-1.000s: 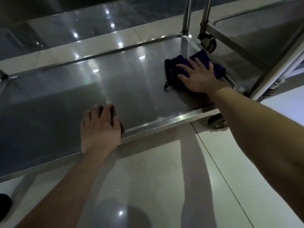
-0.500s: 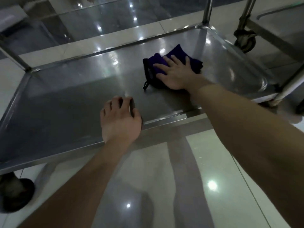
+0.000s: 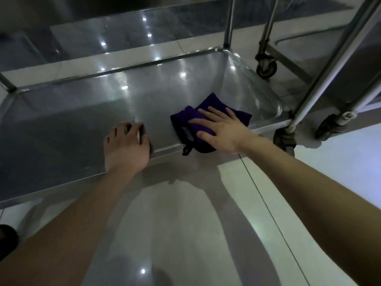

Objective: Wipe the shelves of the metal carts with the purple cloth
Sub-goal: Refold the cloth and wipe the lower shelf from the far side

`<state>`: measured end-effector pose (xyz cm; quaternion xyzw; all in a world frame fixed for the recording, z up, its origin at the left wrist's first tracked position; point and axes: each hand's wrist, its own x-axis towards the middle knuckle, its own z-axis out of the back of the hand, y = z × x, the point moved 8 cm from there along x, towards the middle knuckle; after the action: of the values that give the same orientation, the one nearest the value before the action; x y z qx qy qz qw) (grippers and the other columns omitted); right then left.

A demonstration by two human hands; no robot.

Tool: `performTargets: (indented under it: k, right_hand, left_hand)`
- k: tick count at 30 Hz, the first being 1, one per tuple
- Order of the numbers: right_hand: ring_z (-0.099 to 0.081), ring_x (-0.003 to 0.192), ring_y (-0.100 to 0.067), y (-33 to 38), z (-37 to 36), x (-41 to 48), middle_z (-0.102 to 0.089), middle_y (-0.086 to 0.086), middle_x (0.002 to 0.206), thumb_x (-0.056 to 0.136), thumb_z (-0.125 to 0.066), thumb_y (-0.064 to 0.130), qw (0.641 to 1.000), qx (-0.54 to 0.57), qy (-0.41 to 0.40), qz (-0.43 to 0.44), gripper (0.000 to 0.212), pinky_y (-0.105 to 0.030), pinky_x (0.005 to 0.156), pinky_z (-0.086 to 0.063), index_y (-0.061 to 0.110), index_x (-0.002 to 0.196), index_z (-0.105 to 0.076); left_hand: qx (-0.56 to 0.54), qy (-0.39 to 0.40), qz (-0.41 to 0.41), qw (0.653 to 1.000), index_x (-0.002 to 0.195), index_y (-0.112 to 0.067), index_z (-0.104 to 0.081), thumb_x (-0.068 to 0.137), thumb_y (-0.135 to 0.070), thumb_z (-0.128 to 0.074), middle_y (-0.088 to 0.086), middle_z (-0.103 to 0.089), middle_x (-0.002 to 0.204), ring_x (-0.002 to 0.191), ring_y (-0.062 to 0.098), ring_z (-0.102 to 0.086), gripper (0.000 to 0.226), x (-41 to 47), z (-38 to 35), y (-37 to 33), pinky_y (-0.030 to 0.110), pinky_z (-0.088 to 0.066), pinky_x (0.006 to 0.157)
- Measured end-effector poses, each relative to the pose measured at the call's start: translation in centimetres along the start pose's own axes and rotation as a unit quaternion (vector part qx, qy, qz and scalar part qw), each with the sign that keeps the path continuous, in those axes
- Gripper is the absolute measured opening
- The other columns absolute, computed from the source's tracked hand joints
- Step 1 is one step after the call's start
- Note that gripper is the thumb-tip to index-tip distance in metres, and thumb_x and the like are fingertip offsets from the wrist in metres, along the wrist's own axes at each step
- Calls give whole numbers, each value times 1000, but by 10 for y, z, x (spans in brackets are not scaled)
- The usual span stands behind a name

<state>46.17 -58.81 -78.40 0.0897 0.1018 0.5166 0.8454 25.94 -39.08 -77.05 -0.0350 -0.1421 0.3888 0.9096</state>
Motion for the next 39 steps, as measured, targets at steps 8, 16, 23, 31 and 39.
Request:
performTargets:
  k: [8, 16, 23, 31, 39]
  right_hand:
    - [9, 167, -20, -149, 29, 21, 1, 10, 182, 97, -18, 78, 980, -29, 1, -195, 69, -61, 128, 17, 61, 164, -11]
    - [15, 166, -35, -112, 27, 148, 8, 0, 182, 95, -19, 80, 986, -19, 4, -166, 75, -74, 119, 21, 58, 166, -6]
    - [12, 166, -35, -2, 3, 190, 7, -3, 182, 103, -21, 73, 999, -24, 10, -37, 70, -75, 120, 19, 52, 169, -9]
    - [10, 167, -25, 73, -26, 107, 4, 7, 182, 105, -20, 71, 999, -25, 7, 45, 64, -67, 125, 19, 56, 167, -10]
    - [6, 167, -24, 115, -33, 50, -2, 8, 182, 102, -19, 79, 997, -24, 12, 78, 67, -70, 126, 16, 58, 165, -16]
  left_hand:
    - [7, -4, -16, 1000, 142, -29, -63, 103, -39, -55, 12, -59, 146, 135, 39, -50, 42, 2, -1, -5, 52, -41, 113]
    - [7, -11, -15, 1000, 144, -31, -62, 96, -46, -39, 7, -58, 146, 137, 34, -49, 55, -2, 0, -5, 50, -41, 113]
    - [31, -39, -25, 998, 144, -23, -63, 101, -39, -45, 8, -61, 144, 133, 35, -53, 50, -6, 5, -8, 50, -42, 110]
    - [-172, -92, 1, 981, 144, -11, -58, 104, -37, -39, 9, -65, 138, 129, 31, -59, 51, -14, 24, -3, 47, -42, 115]
    - [-231, -35, 23, 972, 137, -19, -62, 104, -12, -54, 8, -61, 139, 120, 5, -60, 35, -5, 47, 53, 16, -43, 100]
